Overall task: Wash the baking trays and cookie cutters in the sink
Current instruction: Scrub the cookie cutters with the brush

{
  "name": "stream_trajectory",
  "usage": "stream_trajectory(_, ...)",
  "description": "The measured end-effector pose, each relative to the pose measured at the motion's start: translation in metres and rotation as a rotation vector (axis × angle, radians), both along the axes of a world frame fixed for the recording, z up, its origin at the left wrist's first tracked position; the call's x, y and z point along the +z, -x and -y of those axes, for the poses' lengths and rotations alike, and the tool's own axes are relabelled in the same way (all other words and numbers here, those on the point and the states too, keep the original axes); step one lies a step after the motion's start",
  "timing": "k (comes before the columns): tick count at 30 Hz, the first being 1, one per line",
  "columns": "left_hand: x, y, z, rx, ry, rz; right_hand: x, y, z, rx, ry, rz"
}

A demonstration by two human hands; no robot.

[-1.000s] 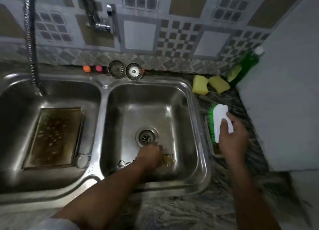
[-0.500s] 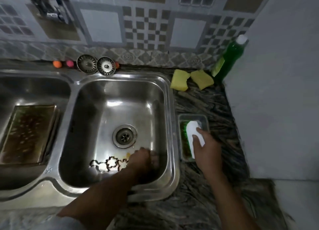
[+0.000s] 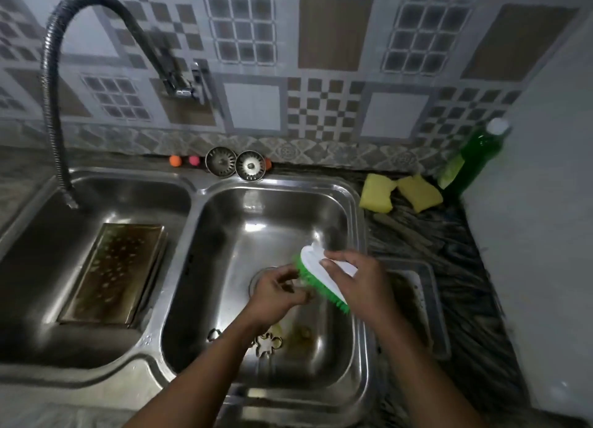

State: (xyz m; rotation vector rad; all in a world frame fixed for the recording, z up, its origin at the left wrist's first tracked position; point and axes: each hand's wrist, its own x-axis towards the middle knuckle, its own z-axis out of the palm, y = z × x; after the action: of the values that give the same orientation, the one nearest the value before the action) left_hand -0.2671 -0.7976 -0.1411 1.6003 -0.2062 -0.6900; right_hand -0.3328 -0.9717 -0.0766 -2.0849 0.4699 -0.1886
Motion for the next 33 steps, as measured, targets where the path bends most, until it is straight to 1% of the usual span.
stream_trajectory(2,0.002,-0.008,-0.007,-0.063,-0.025,0.080,-0.007,-0.016,-0.005,-0.009,0.029,0.012)
stream_trajectory(4,-0.002,-0.015,-0.012,-0.049,-0.045,0.102,-0.011,-0.031,-0.011,-0.051,0.117,0.030)
stream_trajectory(6,-0.008,-0.021,-0.013,0.019,-0.050,0.091,-0.014,-0.041,-0.022,-0.149,0.165,0.066)
stream_trajectory(9,-0.009,-0.030,-0.010,0.180,0.030,-0.007,-0.017,-0.050,-0.032,-0.210,0.123,0.104)
stream_trajectory(11,-0.009,-0.036,-0.009,0.214,0.054,-0.054,-0.021,-0.053,-0.032,-0.158,0.066,0.093)
stream_trajectory(13,-0.014,-0.040,-0.011,0.222,0.046,-0.114,-0.028,-0.053,-0.028,-0.061,0.014,0.027)
stream_trajectory(15,-0.020,-0.041,-0.017,0.173,0.029,-0.164,-0.034,-0.050,-0.023,0.041,0.037,-0.046)
stream_trajectory(17,-0.023,-0.042,-0.022,0.136,0.047,-0.250,-0.039,-0.045,-0.018,0.051,0.105,-0.057)
stream_trajectory(19,-0.023,-0.042,-0.018,0.180,0.192,-0.446,-0.042,-0.043,-0.019,-0.050,0.124,-0.007)
stream_trajectory(21,-0.021,-0.039,-0.013,0.226,0.400,-0.641,-0.043,-0.043,-0.024,-0.165,0.060,0.029)
stream_trajectory(23,-0.021,-0.037,-0.009,0.243,0.510,-0.684,-0.042,-0.045,-0.030,-0.224,0.000,0.027)
stream_trajectory(24,-0.020,-0.037,-0.008,0.257,0.515,-0.663,-0.041,-0.046,-0.032,-0.223,-0.002,0.014)
stream_trajectory(27,-0.017,-0.032,-0.010,0.329,0.440,-0.590,-0.036,-0.047,-0.033,-0.146,0.074,-0.013)
stream_trajectory(30,-0.013,-0.026,-0.013,0.260,0.435,-0.579,-0.032,-0.045,-0.023,0.001,0.219,0.018)
stream_trajectory(33,-0.002,-0.027,-0.019,0.185,0.418,-0.621,-0.035,-0.043,-0.011,0.133,0.395,0.161)
